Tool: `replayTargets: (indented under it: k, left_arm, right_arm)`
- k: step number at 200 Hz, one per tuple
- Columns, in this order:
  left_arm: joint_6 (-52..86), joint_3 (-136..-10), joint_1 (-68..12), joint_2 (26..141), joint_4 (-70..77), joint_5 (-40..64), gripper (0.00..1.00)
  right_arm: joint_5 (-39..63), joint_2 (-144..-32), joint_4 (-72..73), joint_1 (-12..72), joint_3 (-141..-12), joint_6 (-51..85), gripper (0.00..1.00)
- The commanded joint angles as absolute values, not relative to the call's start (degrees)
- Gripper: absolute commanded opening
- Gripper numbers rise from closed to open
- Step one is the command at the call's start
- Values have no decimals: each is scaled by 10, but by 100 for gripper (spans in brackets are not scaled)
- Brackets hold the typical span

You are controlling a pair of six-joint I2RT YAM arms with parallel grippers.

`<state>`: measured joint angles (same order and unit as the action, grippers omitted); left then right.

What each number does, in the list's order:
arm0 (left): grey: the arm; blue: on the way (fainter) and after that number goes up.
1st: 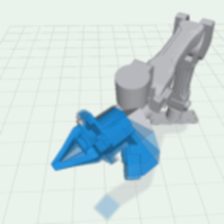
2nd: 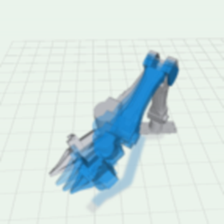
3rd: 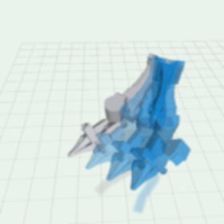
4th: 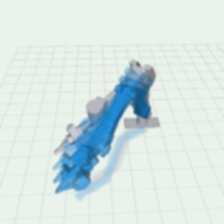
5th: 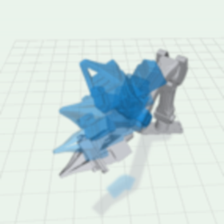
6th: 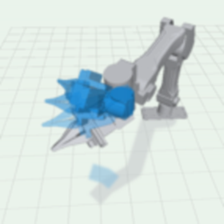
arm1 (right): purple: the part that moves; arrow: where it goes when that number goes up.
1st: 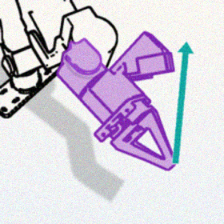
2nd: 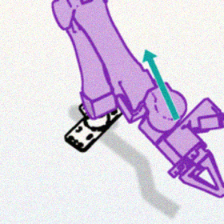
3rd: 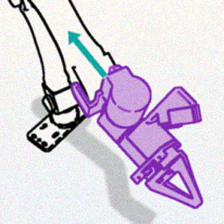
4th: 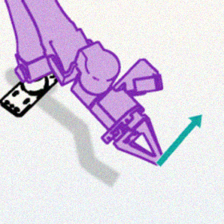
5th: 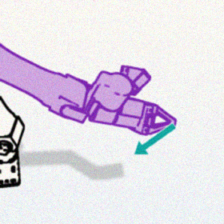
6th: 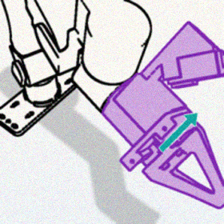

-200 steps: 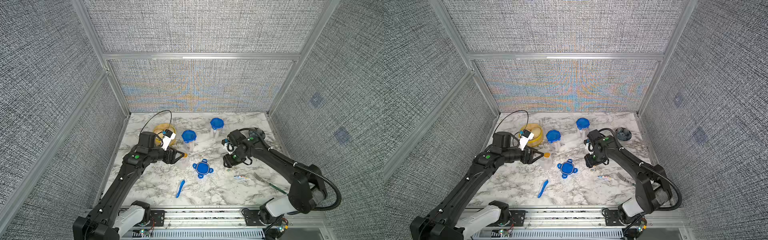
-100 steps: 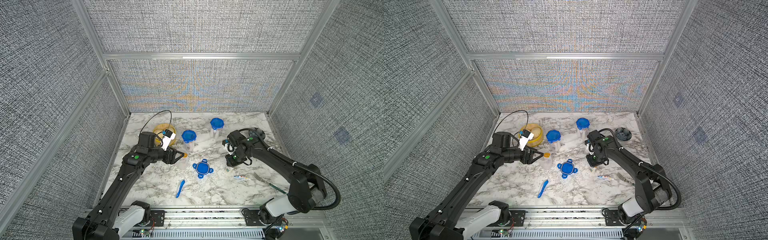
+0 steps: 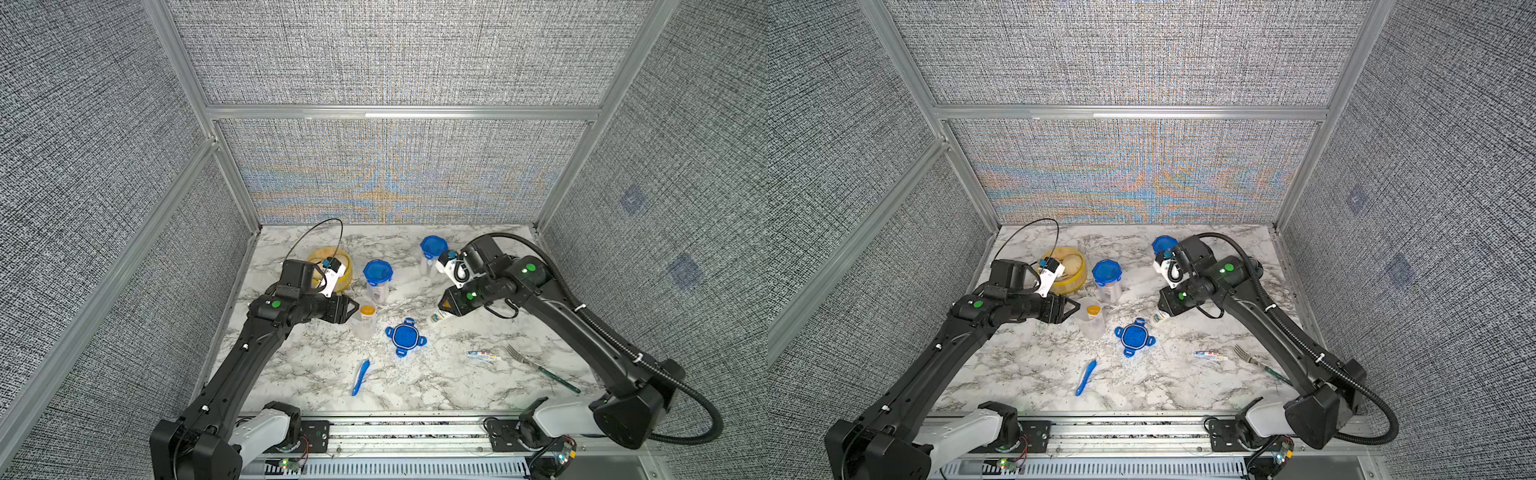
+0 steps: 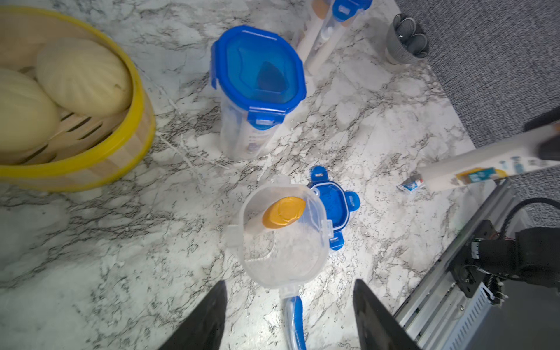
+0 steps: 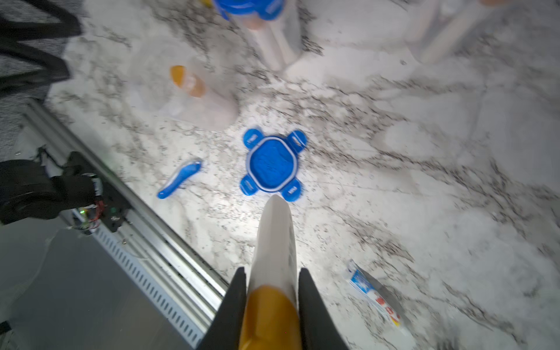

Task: Pack away toiletry kits
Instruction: Pick up the toiletry item from the center of the board, then place the toiletry item into the container.

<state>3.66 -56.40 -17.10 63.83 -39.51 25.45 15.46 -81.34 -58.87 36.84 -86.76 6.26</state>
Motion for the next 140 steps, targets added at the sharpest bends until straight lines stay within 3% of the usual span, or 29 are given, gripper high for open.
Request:
replayTargets:
  k: [1,48,140]
  left_arm:
    - [31,-569,-169,636,-425,213,65]
    - [63,-561,-150,628,-423,188,62]
    - [66,-555,-136,632,-411,224,61]
  right_arm:
    - [205,-855,-568,409,-932,57,18]
    - [189,-967,-534,461,-1050,52,18]
    - [169,-1099,-534,476,-1156,39,18]
